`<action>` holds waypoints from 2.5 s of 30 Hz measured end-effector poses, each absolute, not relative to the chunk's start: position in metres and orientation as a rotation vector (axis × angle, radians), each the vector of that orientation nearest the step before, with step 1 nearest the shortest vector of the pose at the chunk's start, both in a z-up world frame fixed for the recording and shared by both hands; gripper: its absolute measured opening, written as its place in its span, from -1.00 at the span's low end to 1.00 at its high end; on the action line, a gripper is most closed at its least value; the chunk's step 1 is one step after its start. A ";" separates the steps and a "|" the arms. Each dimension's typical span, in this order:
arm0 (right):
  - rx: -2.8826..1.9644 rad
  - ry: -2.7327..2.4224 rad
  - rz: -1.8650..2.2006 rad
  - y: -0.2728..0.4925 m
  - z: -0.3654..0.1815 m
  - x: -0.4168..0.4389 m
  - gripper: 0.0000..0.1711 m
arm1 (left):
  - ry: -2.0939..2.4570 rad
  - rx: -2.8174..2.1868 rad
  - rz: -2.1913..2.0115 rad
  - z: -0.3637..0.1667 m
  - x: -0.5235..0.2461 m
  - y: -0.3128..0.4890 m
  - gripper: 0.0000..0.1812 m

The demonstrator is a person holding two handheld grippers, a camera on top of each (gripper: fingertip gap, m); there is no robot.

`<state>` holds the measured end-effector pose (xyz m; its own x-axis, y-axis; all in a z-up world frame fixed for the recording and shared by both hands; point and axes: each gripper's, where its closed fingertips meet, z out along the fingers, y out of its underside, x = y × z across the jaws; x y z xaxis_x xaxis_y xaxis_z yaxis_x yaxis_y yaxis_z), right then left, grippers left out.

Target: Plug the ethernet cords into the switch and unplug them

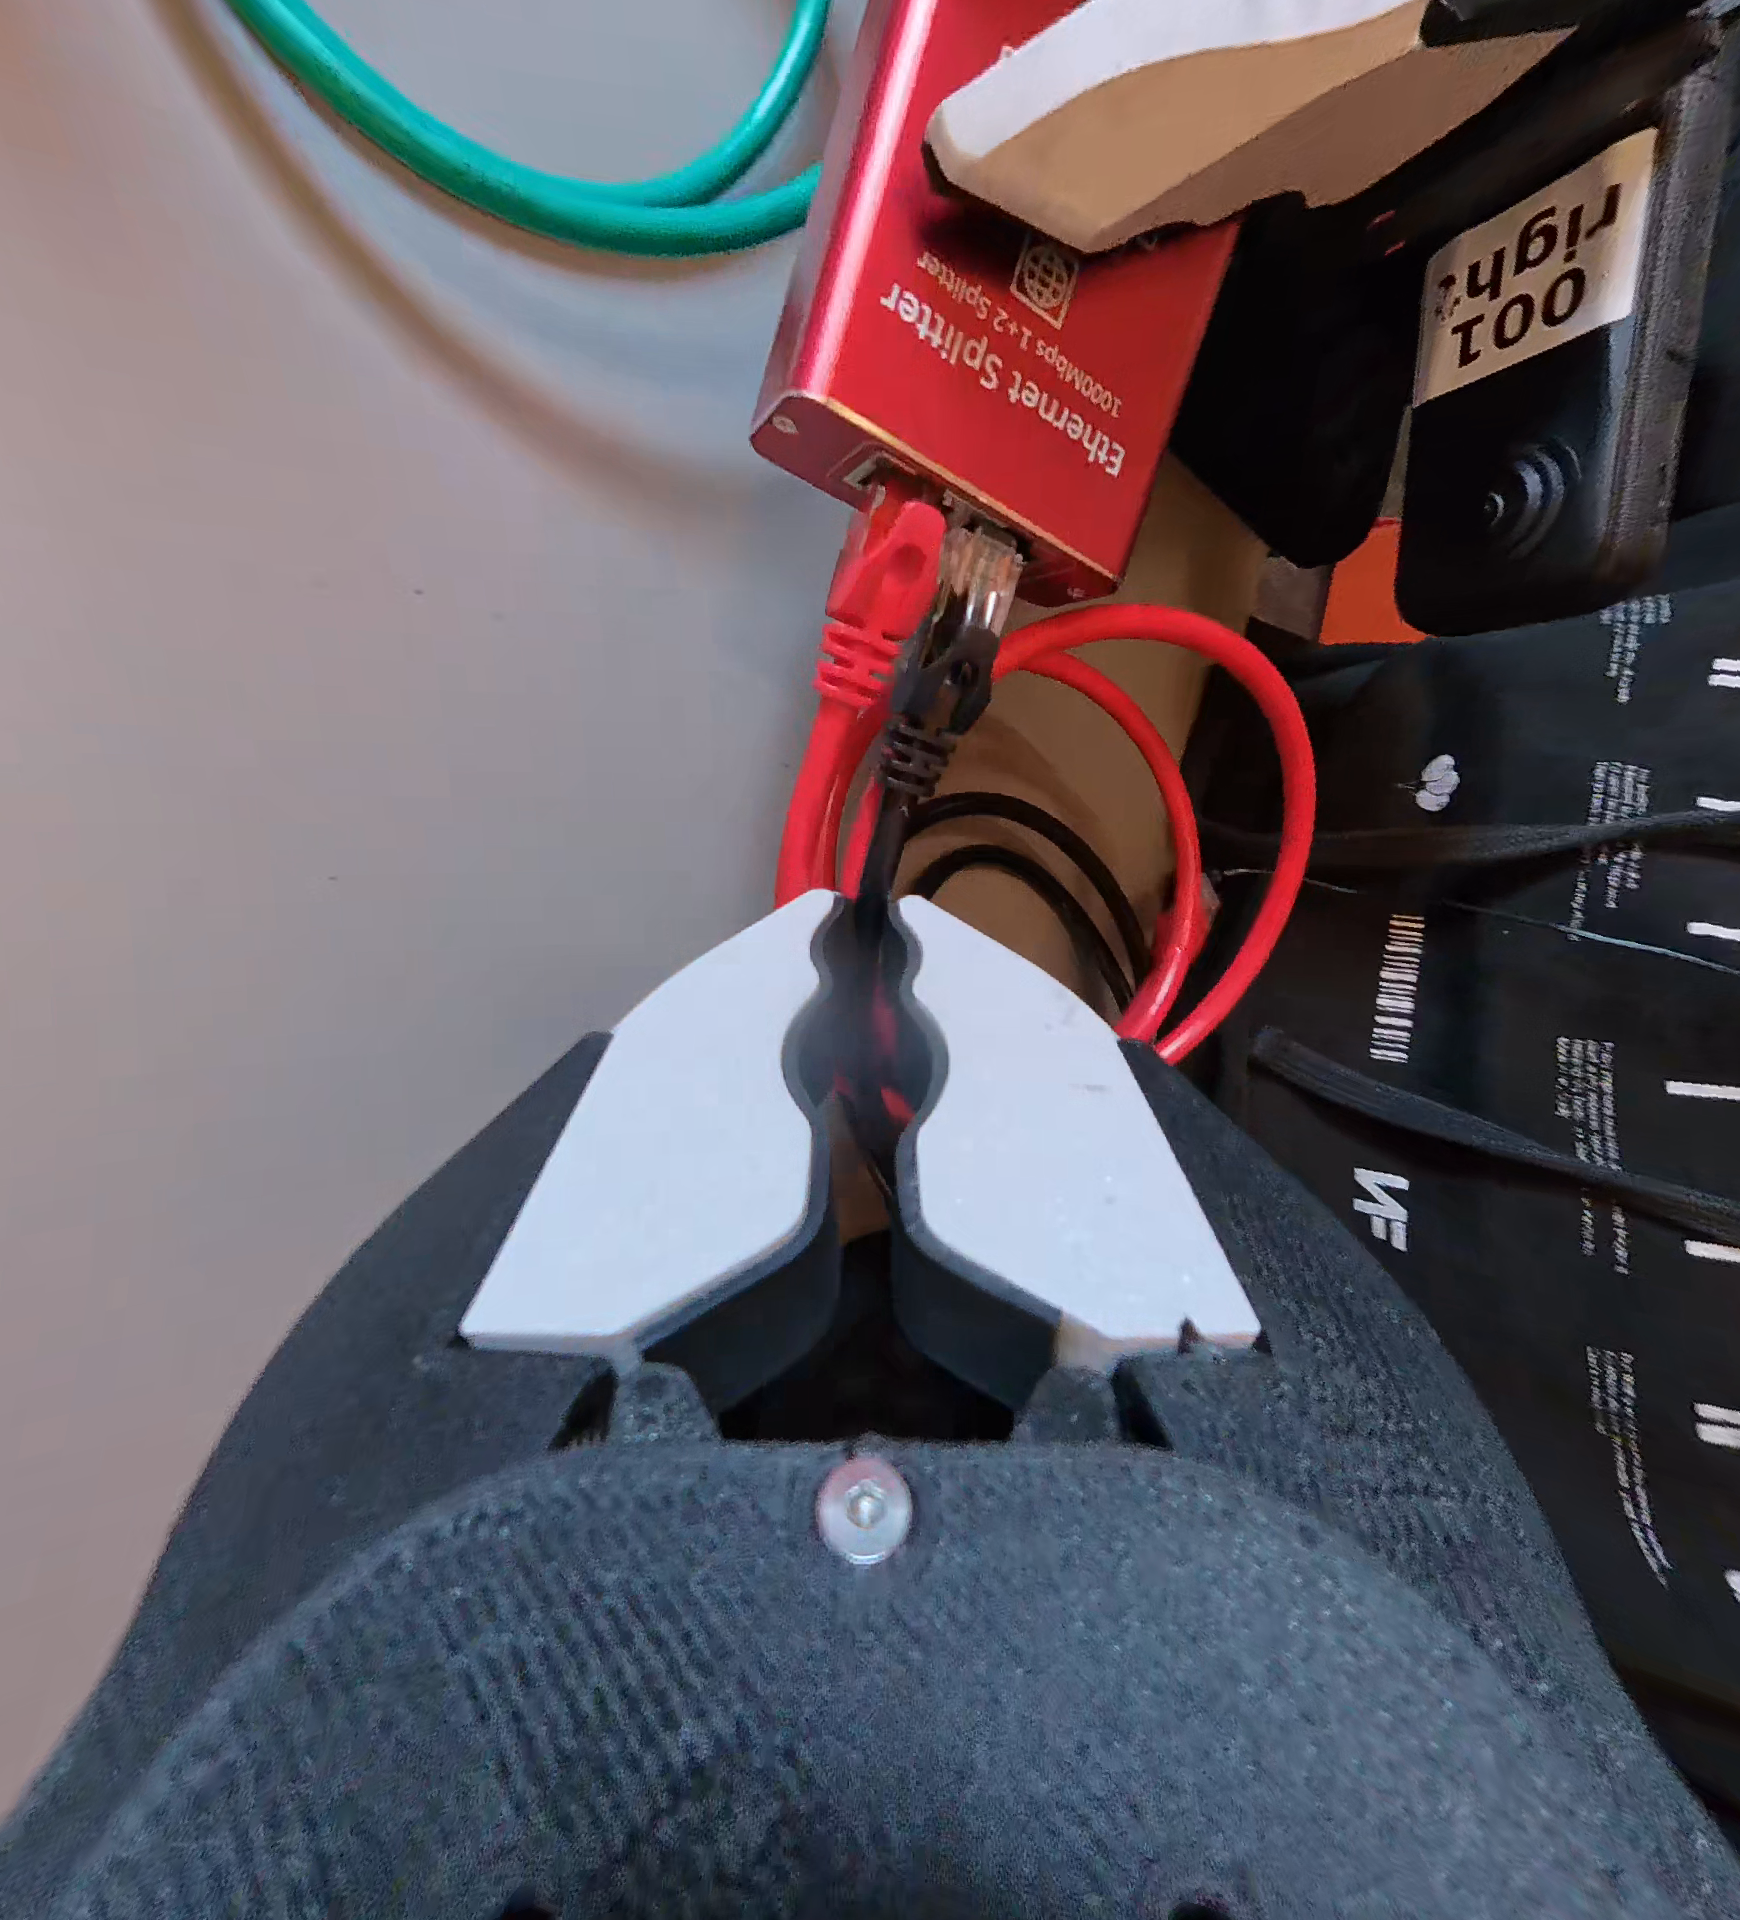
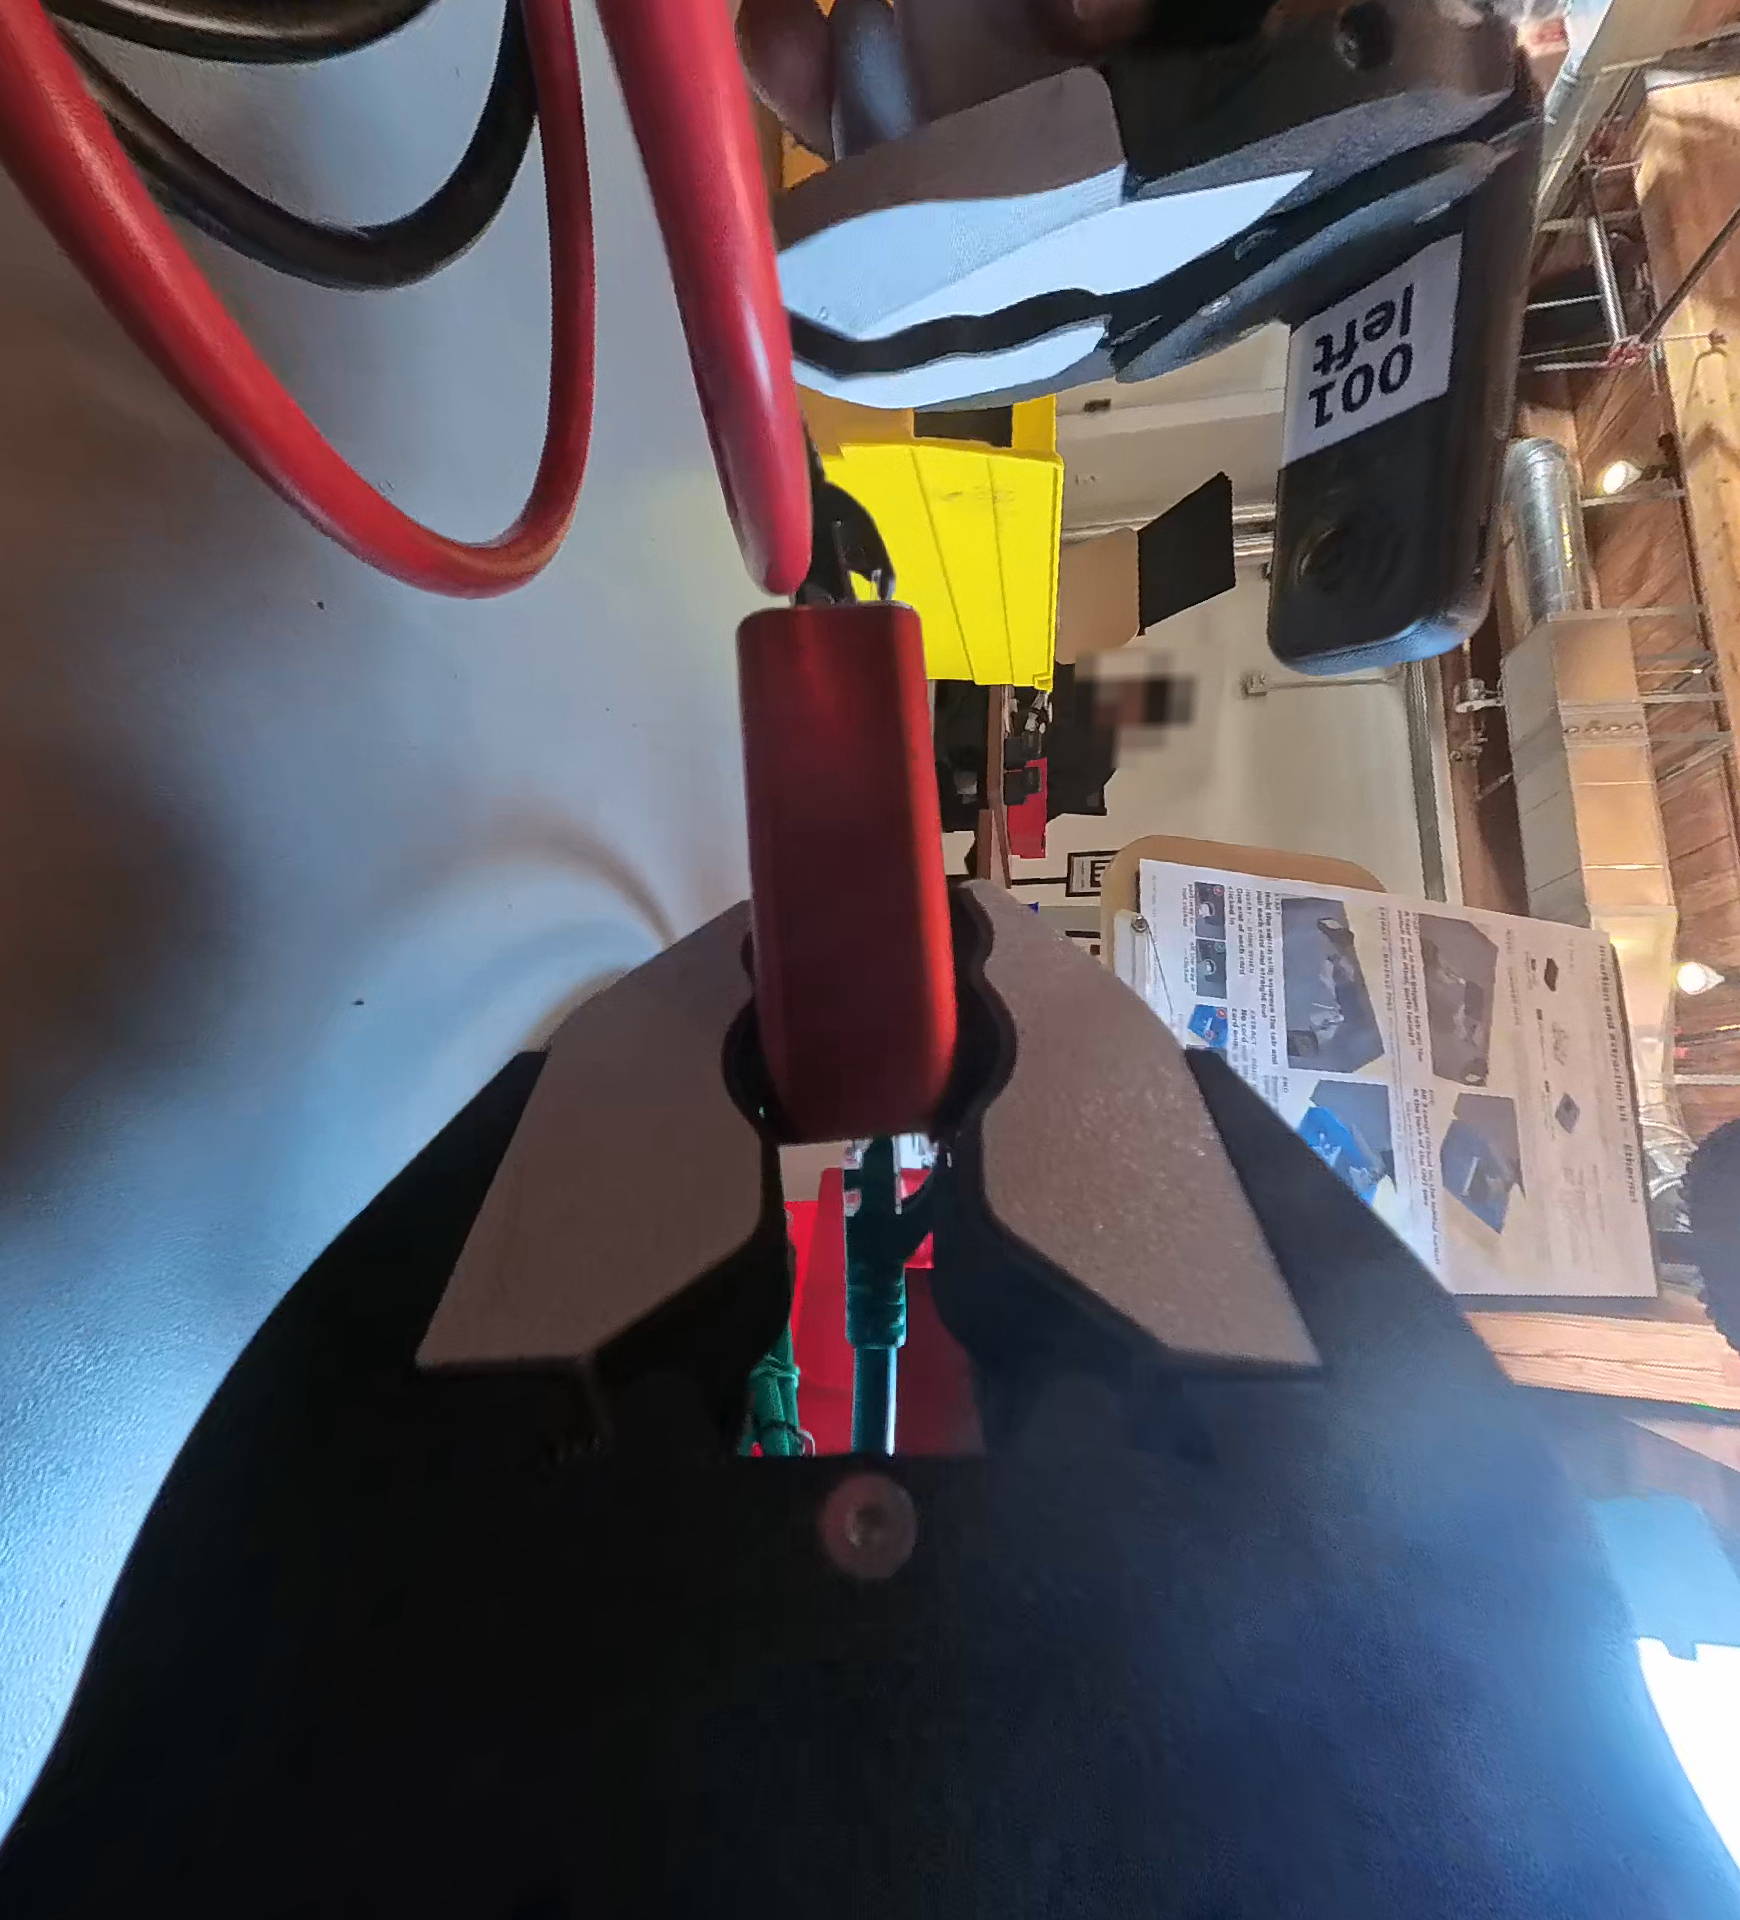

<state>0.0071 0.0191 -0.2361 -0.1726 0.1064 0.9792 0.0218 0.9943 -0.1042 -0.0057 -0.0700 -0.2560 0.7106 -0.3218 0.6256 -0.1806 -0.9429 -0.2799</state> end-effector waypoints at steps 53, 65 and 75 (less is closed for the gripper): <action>-0.058 -1.742 0.070 0.020 -0.236 0.021 -0.65 | 0.795 -2.111 -0.583 -0.201 -0.012 -0.039 -0.74; -0.156 -1.693 0.086 0.037 -0.220 0.016 -0.65 | 0.515 -1.608 -0.226 -0.180 -0.048 -0.033 -0.62; -0.208 -1.706 0.137 0.037 -0.211 0.013 -0.65 | 0.432 -1.719 -0.208 -0.186 -0.066 -0.021 -0.97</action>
<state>0.0125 0.0374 -0.2112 -0.1356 0.2166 0.9668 0.0590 0.9758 -0.2104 -0.0662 -0.0213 -0.1857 0.9125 -0.3965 -0.1008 -0.1692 -0.1412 -0.9754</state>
